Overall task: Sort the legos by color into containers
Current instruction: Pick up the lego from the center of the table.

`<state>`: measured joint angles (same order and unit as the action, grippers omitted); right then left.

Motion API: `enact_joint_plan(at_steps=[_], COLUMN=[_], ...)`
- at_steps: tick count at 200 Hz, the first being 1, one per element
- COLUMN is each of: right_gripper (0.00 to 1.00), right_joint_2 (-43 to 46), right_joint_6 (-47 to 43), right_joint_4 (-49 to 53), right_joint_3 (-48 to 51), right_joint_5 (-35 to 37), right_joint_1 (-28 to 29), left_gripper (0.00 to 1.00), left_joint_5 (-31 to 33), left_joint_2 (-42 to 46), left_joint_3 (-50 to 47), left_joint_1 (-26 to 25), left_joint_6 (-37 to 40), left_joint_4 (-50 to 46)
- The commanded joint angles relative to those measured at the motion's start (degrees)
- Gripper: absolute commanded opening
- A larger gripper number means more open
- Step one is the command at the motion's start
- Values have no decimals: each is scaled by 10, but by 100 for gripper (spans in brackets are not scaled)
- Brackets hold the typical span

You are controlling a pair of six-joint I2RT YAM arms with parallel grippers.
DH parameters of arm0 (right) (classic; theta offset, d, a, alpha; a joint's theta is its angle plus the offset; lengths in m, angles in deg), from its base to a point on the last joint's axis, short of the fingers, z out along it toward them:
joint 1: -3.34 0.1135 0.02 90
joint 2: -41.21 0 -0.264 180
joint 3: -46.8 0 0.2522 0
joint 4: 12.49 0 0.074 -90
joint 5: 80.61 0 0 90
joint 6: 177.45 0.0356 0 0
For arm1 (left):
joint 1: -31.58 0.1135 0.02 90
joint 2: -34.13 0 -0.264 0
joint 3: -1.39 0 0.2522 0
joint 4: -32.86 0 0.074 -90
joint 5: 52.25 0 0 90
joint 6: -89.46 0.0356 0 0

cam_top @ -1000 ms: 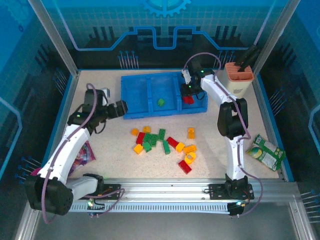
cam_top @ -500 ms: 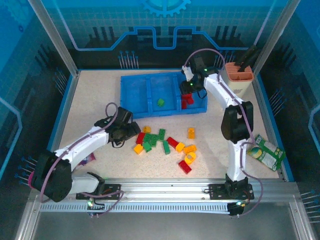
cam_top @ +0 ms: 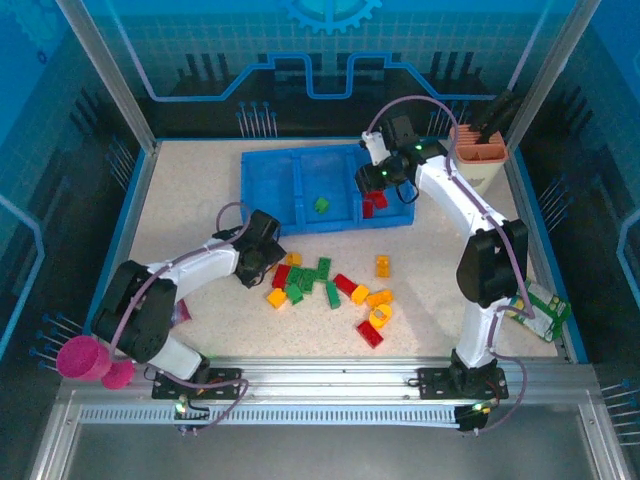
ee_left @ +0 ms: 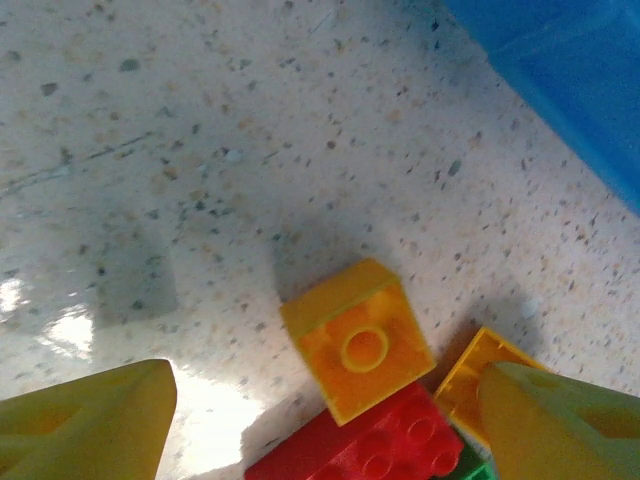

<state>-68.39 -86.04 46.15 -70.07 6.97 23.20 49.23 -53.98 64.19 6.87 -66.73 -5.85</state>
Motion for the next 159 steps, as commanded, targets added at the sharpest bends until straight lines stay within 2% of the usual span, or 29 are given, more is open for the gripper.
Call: enact_joint_plan(at_steps=[1,31,58,77,108,141,159], right_gripper=[48,48,48,48,49,49,49], right_joint_2=[18,26,32,39,64,82,86], right_joint_6=[-9,-10,-9,-9,-7,-6,-5], right_joint_4=[-5,-12,-12,-9,-13,-16,-18], right_joint_3=[13,33,39,43,62,87,95], right_joint_5=[-9,4,3,6,11,15,14], right_joint_1=[4,2,-3,-6,-7,-16,-21], left_gripper=[80,76,68,59,50,33,30], left_joint_5=[24,17,2,-5,-22,-51,-55], left_joint_2=[-19,-49,-69,-83,-103,-113,-101], left_joint_3=[21,40,39,43,48,44,44], left_joint_1=[-4,-4,-4,-4,-3,-3,-3], left_joint_6=[-26,-32,-38,-39,-27,-12,-3], left_joint_4=[13,-2,8,5,3,-3,-27])
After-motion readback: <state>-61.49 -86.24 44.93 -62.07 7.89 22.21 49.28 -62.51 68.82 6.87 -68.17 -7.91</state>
